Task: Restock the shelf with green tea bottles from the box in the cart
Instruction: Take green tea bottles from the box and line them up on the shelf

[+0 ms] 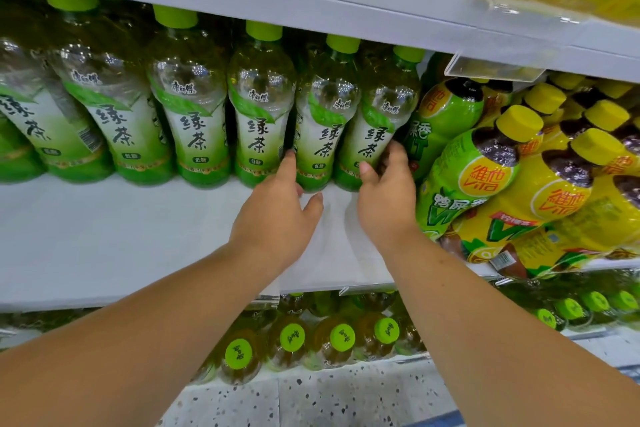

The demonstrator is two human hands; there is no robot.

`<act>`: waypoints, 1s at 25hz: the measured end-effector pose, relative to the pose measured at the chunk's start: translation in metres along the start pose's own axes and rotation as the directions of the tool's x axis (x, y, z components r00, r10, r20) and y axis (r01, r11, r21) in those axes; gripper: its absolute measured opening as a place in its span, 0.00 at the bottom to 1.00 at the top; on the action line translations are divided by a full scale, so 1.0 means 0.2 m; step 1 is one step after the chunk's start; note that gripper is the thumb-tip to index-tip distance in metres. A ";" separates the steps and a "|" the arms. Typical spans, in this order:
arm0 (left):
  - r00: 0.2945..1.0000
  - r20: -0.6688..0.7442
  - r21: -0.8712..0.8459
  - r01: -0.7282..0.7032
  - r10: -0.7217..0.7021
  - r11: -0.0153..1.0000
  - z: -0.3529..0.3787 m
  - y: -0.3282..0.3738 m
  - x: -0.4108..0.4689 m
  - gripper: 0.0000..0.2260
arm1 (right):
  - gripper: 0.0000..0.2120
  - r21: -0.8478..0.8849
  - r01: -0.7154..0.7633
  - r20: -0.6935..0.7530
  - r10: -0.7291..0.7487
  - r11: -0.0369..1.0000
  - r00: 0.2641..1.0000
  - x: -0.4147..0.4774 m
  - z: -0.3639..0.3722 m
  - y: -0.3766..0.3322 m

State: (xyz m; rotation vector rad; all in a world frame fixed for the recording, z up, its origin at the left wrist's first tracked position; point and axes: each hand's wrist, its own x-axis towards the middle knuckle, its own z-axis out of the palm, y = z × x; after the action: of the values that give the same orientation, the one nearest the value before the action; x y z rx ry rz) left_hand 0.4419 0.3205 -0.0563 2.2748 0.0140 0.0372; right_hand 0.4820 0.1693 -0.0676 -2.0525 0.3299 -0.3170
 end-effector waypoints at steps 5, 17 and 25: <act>0.998 0.038 -0.019 0.047 -0.047 0.999 -0.01 0.03 -0.01 0.32 | 0.23 -0.026 -0.004 0.071 0.006 1.000 0.997 -0.05 -0.02 -0.03; 0.937 0.272 -0.290 0.298 -0.220 0.910 -0.26 0.12 -0.41 0.25 | 0.21 0.127 -0.409 0.199 0.381 0.903 0.903 -0.60 -0.27 -0.20; 0.832 0.515 -0.153 0.325 -0.205 0.933 -0.53 0.24 -0.89 0.23 | 0.27 -0.083 -0.563 0.251 0.564 0.822 0.786 -1.27 -0.68 -0.32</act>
State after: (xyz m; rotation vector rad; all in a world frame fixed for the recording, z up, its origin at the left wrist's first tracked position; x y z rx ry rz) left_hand 0.2598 0.3653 0.0446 1.9642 0.0571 -0.6608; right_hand 0.2032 0.1811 0.0313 -1.8632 0.7544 0.3298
